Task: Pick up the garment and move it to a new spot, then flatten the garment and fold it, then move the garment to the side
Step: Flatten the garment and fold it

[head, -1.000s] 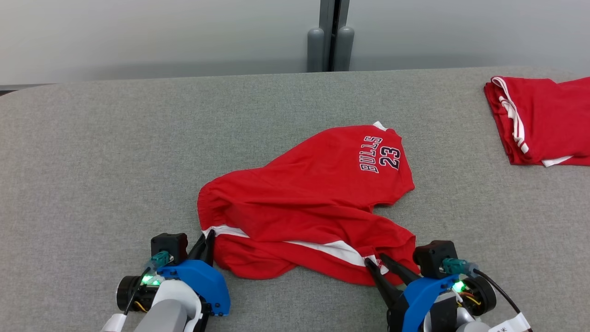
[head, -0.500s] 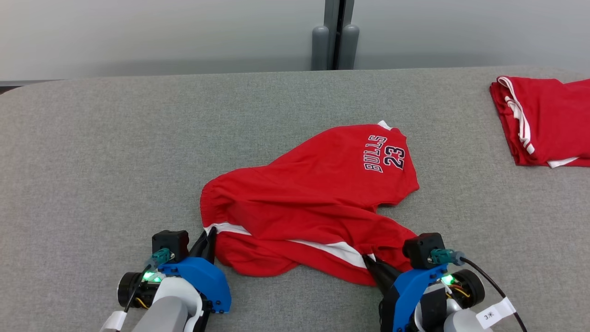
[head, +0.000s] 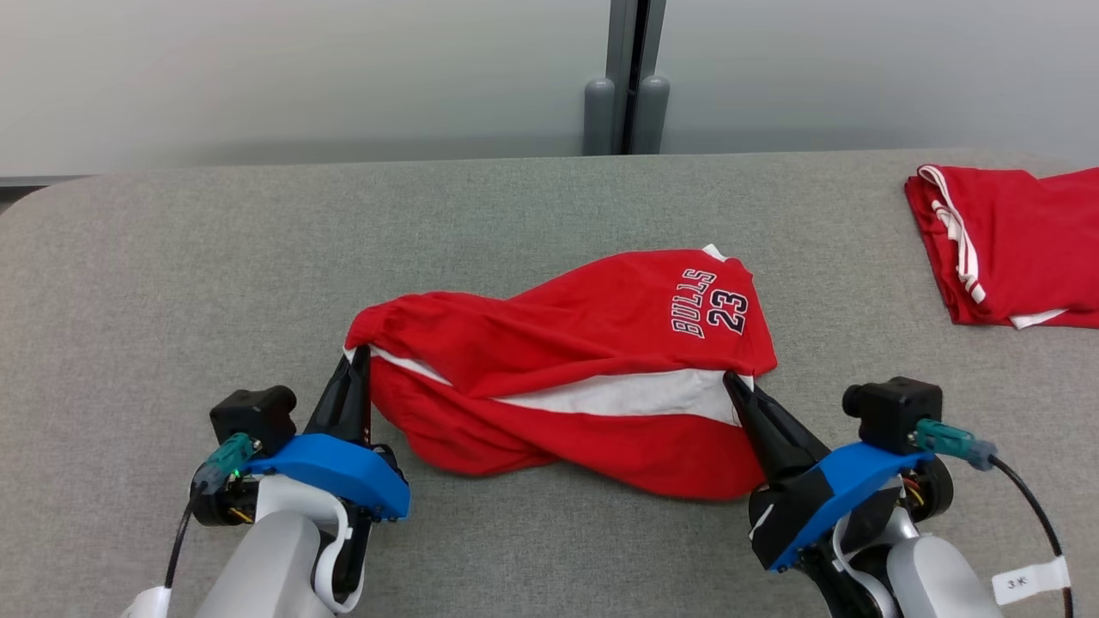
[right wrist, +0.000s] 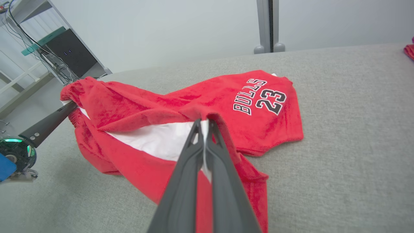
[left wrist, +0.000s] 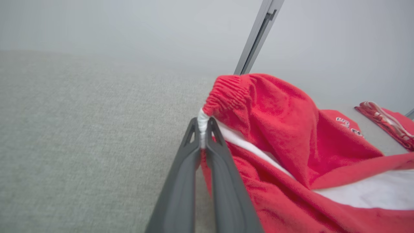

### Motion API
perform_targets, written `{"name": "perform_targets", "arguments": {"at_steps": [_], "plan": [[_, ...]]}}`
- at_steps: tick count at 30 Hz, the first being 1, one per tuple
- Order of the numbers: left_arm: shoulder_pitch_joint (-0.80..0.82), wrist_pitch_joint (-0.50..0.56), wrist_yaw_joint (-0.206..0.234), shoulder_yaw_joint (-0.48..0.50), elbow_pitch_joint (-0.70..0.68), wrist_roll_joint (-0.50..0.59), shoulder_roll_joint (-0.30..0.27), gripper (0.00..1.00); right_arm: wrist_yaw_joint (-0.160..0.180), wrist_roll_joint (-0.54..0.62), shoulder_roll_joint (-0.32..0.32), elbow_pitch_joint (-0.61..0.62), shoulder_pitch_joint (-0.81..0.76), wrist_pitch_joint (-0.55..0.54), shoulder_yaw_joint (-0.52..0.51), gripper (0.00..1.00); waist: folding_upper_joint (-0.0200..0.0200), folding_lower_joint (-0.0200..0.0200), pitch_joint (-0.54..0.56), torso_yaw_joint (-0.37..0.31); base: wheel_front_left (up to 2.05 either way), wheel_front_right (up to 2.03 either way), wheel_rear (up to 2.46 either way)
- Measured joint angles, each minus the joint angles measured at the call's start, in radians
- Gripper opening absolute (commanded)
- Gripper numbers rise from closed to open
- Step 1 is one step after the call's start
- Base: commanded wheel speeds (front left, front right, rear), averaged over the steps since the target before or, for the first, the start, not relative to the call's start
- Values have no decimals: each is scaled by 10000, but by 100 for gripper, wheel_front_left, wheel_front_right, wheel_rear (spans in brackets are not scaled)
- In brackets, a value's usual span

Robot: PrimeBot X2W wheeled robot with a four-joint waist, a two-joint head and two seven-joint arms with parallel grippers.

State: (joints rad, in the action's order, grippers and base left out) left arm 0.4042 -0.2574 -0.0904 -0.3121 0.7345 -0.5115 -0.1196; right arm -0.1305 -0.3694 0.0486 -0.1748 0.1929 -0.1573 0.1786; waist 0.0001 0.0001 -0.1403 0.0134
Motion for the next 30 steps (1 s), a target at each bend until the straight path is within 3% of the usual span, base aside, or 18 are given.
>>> {"name": "perform_targets", "arguments": {"at_steps": [7, 13, 18, 23, 30], "plan": [[-1066, 105, -267, 412, -3233, -1256, -12, 0, 0, -1756, -2, 1944, -751, -314, -217, 0, -1, -2, 352, -97, 0, 0, 0], [-2135, 1580, -334, 270, -6577, -2416, -433, 0, 0, -2660, 0, 4247, -1290, -920, -629, 0, -1, -2, 376, -272, 0, 0, 0], [-2251, 2874, -272, 441, -8775, -3680, -612, 0, 0, -2583, 263, 5465, -1020, -1588, -1457, 0, 0, -2, 66, -357, 0, 0, 0], [-672, 4025, 98, 792, -9051, -4349, -848, 0, 0, -2378, 815, 4920, 979, -2015, -1854, 0, -1, 0, -630, -553, 0, 0, 0], [2703, 5016, 464, 1331, -7129, -4673, -1204, 0, 0, -3118, 945, 1684, 4988, -1758, -1360, 0, 1, 3, -1914, -962, 0, 0, 0]]}}
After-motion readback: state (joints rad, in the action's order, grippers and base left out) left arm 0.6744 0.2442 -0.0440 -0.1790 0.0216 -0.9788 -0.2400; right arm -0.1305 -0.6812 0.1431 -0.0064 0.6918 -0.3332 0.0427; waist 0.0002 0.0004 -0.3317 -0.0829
